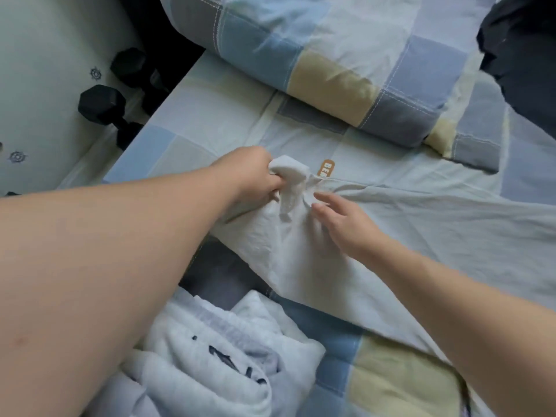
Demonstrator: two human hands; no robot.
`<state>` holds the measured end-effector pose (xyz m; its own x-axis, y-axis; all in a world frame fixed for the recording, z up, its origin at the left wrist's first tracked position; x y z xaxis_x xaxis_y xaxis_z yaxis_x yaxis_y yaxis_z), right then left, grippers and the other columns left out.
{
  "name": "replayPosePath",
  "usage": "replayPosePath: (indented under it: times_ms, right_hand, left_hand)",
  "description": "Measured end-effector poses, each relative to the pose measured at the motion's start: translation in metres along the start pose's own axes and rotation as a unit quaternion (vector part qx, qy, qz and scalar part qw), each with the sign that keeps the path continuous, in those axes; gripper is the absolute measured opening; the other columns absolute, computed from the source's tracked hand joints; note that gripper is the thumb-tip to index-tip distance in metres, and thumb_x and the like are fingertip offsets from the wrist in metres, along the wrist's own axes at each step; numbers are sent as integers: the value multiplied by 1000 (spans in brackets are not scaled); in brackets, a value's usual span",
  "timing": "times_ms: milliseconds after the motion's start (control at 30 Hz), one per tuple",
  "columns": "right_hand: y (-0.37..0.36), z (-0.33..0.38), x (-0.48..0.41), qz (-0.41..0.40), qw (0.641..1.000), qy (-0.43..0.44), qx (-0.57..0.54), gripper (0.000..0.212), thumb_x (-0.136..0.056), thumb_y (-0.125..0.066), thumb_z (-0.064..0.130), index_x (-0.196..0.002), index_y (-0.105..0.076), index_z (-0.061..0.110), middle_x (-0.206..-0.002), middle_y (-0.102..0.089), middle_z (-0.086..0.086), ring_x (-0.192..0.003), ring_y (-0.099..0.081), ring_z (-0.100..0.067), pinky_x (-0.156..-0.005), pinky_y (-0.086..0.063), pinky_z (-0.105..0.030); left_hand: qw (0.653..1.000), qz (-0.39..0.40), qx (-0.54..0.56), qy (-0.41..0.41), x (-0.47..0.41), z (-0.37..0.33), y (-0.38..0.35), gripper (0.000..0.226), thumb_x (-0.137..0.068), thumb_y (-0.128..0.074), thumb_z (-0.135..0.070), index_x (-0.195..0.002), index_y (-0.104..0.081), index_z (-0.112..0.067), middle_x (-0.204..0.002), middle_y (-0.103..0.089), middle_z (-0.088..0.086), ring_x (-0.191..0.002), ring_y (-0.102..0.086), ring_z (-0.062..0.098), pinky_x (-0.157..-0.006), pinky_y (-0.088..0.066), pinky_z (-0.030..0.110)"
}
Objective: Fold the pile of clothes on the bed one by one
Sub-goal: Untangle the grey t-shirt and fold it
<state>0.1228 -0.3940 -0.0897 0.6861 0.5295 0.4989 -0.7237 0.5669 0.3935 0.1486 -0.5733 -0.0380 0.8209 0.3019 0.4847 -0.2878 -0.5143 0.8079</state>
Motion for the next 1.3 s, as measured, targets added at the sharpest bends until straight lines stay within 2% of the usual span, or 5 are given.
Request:
replayPosePath:
  times_ms: [333, 467, 767, 1167, 1300]
  right_hand:
    - [195, -79, 177, 59, 938, -104, -326, 74, -99, -20, 70, -128, -66, 20, -121, -72, -7, -116, -66, -30, -103, -47, -46]
    - [294, -138, 262, 46, 917, -111, -381, 85, -96, -20, 75, -131, -62, 10, -122, -71, -14, -113, -69, -32, -98, -53, -46]
    - [449, -282, 378, -59, 868, -129, -477, 91, -96, -18, 75, -130, -61, 3, -123, -69, -20, -113, -68, -37, -102, -51, -50]
    - [407, -304, 358, -47, 905, -158, -392, 69, -97, -29, 72, -127, -62, 19, -118, -73, -5, -113, -67, -27, -103, -47, -48]
    - [379, -290, 324, -94, 963, -117, -223, 43, -104, -40, 53, -122, -65, 23, -119, -70, 4, -119, -61, -19, -105, -44, -40]
  left_hand:
    - [940, 182, 288, -11, 103, -299, -72, 15, -95, -64, -16, -106, -71, -9, -87, -74, 9, -73, -72, 20, -68, -59, 33]
    - [875, 289, 386, -38, 152, -441, -145, 40, -99, -46, -16, -134, -58, -2, -129, -67, 19, -117, -66, 33, -102, -52, 49]
    - [824, 252, 504, -48, 209, -646, -269, 41, -80, -59, 1, -121, -63, 3, -113, -68, 32, -104, -68, 47, -93, -53, 63]
    - [948, 72, 308, -40, 177, -541, -257, 35, -82, -59, 6, -102, -71, -21, -87, -67, 5, -84, -62, 23, -71, -49, 27]
    - [990, -43, 132, 24, 147, -445, -218, 44, -86, -57, -2, -122, -64, -28, -117, -67, 7, -111, -61, 30, -82, -44, 28]
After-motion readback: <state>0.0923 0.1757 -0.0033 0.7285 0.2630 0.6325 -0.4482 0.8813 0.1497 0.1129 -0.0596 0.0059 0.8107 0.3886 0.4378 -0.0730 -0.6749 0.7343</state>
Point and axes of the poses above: each hand's wrist, its own x-axis away from the middle knuckle, its own y-axis out of the back of the hand, z = x × y, the point moved 10 cm from there along -x, towards the middle knuckle
